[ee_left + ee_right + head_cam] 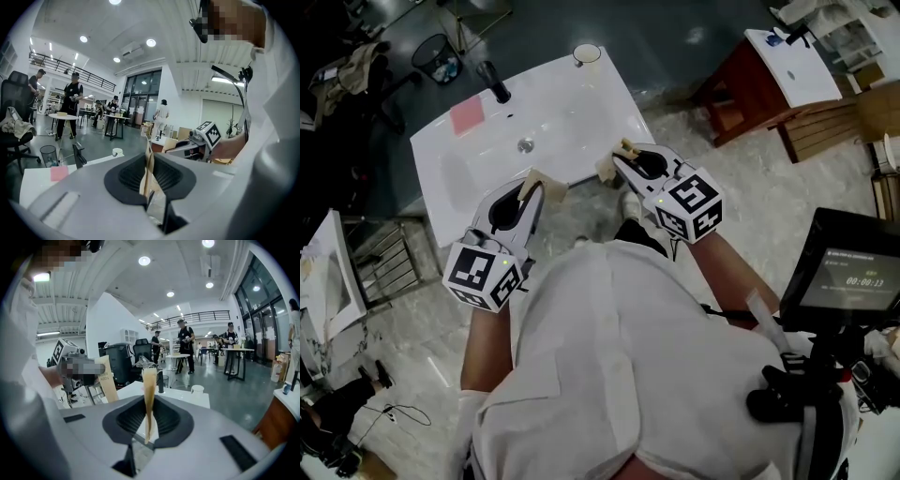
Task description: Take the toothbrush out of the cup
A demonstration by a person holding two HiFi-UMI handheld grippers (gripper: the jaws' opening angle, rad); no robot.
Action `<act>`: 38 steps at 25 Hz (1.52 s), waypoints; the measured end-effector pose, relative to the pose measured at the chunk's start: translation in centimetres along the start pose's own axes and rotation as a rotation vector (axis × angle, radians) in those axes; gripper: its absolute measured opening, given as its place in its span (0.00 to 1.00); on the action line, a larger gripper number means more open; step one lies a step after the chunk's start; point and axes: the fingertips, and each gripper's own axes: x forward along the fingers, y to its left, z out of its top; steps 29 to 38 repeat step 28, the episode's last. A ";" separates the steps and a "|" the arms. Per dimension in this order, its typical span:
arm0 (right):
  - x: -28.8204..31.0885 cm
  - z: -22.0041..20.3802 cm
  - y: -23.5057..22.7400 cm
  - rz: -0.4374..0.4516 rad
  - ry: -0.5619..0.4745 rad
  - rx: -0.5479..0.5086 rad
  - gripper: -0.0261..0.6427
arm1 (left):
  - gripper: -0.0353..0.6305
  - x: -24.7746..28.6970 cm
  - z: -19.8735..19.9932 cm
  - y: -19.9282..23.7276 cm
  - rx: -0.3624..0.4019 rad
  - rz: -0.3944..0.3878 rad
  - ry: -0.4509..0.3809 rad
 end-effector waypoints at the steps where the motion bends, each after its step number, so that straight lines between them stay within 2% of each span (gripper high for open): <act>1: 0.0 0.0 0.0 0.000 0.001 -0.002 0.11 | 0.13 0.0 -0.1 0.0 -0.001 0.000 0.001; 17: -0.5 -0.4 -0.2 -0.020 0.012 -0.005 0.10 | 0.13 0.0 -0.8 -0.2 -0.018 0.000 0.012; 28: -0.3 -0.4 -2.7 -0.044 0.019 -0.012 0.09 | 0.13 1.4 -0.3 1.0 -0.045 0.022 -0.011; 38: -0.3 -0.4 -2.7 -0.044 0.019 -0.012 0.09 | 0.13 1.4 -0.3 1.0 -0.045 0.022 -0.011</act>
